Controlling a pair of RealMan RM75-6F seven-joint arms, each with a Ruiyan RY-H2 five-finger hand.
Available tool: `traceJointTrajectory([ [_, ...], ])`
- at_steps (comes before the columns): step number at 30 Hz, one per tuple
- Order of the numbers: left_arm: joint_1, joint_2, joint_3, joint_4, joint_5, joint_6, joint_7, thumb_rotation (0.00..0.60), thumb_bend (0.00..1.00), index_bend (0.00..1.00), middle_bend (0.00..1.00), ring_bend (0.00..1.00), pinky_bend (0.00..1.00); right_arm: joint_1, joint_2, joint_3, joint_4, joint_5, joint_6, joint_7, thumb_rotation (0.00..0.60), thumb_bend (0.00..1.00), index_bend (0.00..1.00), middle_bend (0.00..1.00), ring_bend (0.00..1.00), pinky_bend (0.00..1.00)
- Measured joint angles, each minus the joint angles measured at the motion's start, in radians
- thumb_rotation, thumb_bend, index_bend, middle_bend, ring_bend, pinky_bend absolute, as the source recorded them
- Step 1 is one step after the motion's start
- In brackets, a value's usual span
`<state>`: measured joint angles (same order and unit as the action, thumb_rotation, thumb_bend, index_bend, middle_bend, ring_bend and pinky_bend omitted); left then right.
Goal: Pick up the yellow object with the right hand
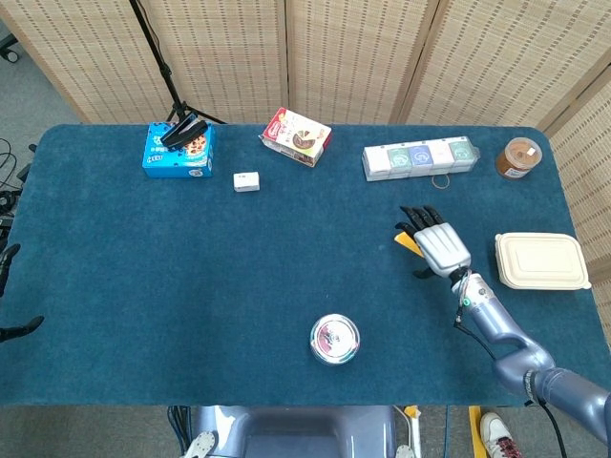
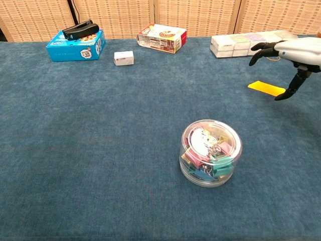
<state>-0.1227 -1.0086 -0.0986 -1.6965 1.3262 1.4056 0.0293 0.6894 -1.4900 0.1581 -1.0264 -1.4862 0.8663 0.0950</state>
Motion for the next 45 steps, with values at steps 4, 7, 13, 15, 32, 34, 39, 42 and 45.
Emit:
traceJointTrajectory([
  [4,-0.001,-0.002,-0.004,0.0,-0.01,-0.003,0.003,0.6,0.0,0.0,0.0,0.0,0.0,0.018,-0.027,-0.005,0.049,0.005,-0.01,-0.007,0.6,0.0,0.2,0.0,0.0,0.0],
  [7,-0.003,-0.002,-0.005,0.0,-0.015,-0.006,0.006,0.6,0.0,0.0,0.0,0.0,0.0,0.026,-0.046,-0.014,0.089,0.003,-0.009,-0.005,0.6,0.0,0.2,0.0,0.0,0.0],
  [13,-0.005,-0.006,-0.007,-0.003,-0.023,-0.01,0.021,0.6,0.0,0.0,0.0,0.0,0.0,0.038,-0.072,-0.039,0.164,-0.011,-0.003,0.001,0.6,0.0,0.2,0.0,0.0,0.0],
  [15,-0.006,-0.007,-0.007,-0.004,-0.024,-0.01,0.025,0.6,0.0,0.0,0.0,0.0,0.0,0.041,-0.077,-0.048,0.185,-0.016,-0.003,0.008,0.6,0.0,0.19,0.0,0.0,0.0],
  [32,-0.001,-0.008,-0.003,-0.013,-0.021,-0.003,0.04,0.6,0.0,0.0,0.0,0.0,0.0,0.054,-0.131,-0.103,0.313,-0.058,0.037,0.015,0.6,0.0,0.19,0.0,0.0,0.0],
  [34,-0.001,-0.008,-0.003,-0.013,-0.021,-0.002,0.04,0.6,0.0,0.0,0.0,0.0,0.0,0.056,-0.136,-0.105,0.324,-0.057,0.033,0.012,0.6,0.0,0.19,0.0,0.0,0.0],
  [39,0.0,-0.008,-0.004,-0.013,-0.022,-0.001,0.036,0.6,0.0,0.0,0.0,0.0,0.0,0.058,-0.144,-0.109,0.344,-0.05,0.024,0.016,0.6,0.0,0.19,0.0,0.0,0.0],
  [42,-0.001,-0.008,-0.004,-0.012,-0.022,-0.004,0.036,0.6,0.0,0.0,0.0,0.0,0.0,0.059,-0.149,-0.111,0.358,-0.048,0.019,0.015,0.6,0.0,0.18,0.0,0.0,0.0],
  [45,-0.002,-0.009,-0.001,-0.013,-0.019,-0.006,0.042,0.6,0.0,0.0,0.0,0.0,0.0,0.062,-0.156,-0.111,0.372,-0.045,0.015,0.016,0.6,0.0,0.18,0.0,0.0,0.0],
])
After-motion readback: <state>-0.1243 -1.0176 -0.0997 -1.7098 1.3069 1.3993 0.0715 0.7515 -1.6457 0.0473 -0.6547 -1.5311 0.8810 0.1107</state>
